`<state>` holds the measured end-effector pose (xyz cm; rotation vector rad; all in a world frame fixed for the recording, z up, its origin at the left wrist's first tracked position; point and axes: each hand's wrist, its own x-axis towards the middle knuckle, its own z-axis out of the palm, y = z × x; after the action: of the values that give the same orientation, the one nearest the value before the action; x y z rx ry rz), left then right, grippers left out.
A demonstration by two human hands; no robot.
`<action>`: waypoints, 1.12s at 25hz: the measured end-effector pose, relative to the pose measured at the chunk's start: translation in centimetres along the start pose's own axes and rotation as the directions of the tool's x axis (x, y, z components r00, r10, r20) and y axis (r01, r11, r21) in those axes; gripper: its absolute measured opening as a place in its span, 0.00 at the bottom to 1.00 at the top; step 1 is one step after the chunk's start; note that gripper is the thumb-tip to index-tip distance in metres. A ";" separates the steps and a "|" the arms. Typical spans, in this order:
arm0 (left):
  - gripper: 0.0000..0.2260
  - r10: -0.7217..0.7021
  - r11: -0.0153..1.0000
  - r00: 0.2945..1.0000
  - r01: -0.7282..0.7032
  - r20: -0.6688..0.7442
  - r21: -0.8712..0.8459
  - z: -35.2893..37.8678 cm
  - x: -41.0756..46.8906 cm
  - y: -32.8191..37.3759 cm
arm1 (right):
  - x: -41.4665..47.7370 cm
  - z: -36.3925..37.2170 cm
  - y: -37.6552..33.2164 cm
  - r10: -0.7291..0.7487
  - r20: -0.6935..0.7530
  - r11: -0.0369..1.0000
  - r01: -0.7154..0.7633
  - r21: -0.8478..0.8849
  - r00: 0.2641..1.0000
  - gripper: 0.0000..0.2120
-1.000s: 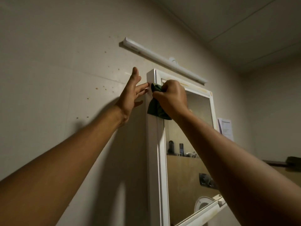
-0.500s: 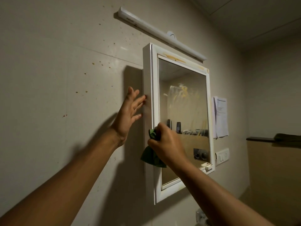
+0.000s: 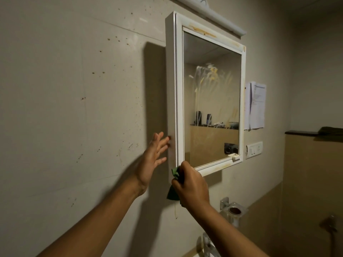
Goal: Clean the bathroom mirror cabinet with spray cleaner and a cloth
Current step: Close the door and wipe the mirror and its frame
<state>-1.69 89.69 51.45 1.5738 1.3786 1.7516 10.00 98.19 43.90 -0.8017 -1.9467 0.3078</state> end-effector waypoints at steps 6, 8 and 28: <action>0.42 -0.060 0.997 0.997 0.058 0.039 0.052 -0.7 -1.1 0.4 | 4.1 -3.7 -2.5 -0.188 -0.053 0.982 0.189 0.017 0.981 0.09; 0.43 -0.064 0.997 0.998 0.062 0.025 0.048 -0.5 -0.5 1.9 | 7.3 -5.7 -4.7 -0.188 -0.110 0.976 0.198 0.086 0.976 0.08; 0.39 0.050 0.998 0.999 -0.051 -0.018 -0.029 -1.1 2.8 5.4 | 11.1 -6.1 -5.9 -0.218 -0.282 0.956 0.262 0.130 0.934 0.22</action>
<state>-1.87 89.22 57.57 1.5946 1.3251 1.8107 9.39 100.26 57.74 -0.4622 -1.7180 0.1992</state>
